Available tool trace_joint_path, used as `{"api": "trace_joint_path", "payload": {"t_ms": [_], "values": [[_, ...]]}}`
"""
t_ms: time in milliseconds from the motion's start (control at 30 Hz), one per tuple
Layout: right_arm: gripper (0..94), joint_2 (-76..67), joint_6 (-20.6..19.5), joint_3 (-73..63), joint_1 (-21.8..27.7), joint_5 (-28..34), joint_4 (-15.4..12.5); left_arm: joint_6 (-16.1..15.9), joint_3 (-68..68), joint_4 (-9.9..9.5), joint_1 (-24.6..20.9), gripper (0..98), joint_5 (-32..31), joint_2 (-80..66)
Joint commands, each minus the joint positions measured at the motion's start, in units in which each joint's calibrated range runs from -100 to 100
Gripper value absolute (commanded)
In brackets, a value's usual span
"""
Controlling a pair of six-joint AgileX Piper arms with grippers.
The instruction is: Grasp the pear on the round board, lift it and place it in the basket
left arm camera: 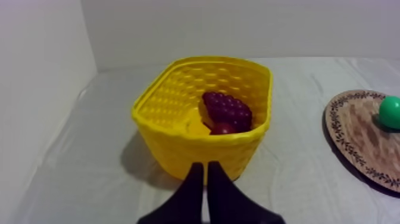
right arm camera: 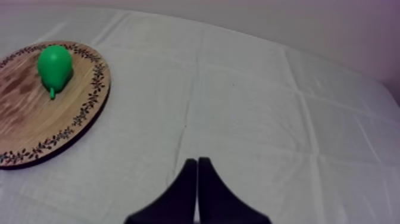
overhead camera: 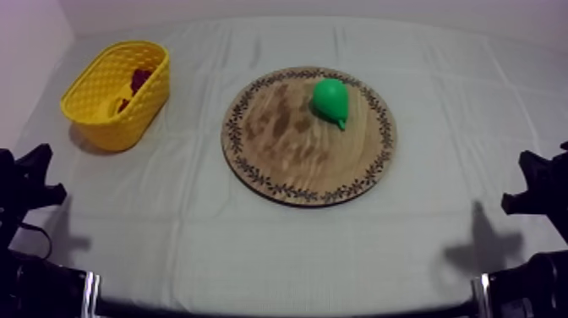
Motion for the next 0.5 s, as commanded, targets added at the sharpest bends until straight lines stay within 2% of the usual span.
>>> {"api": "trace_joint_path", "payload": {"t_ms": [0, 333, 467], "values": [[0.5, 0.01, 0.00, 0.05, 0.00, -0.05, 0.01, 2.66, -0.47, 0.32, 0.43, 0.0, 3.09, -0.03], [0.5, 0.01, 0.00, 0.05, 0.00, -0.05, 0.01, 2.44, -0.60, 0.27, 0.43, 0.0, 3.09, -0.03], [0.5, 0.01, 0.00, 0.05, 0.00, -0.05, 0.01, 2.54, -1.20, -0.35, 0.37, 0.0, 3.09, 0.37]]}}
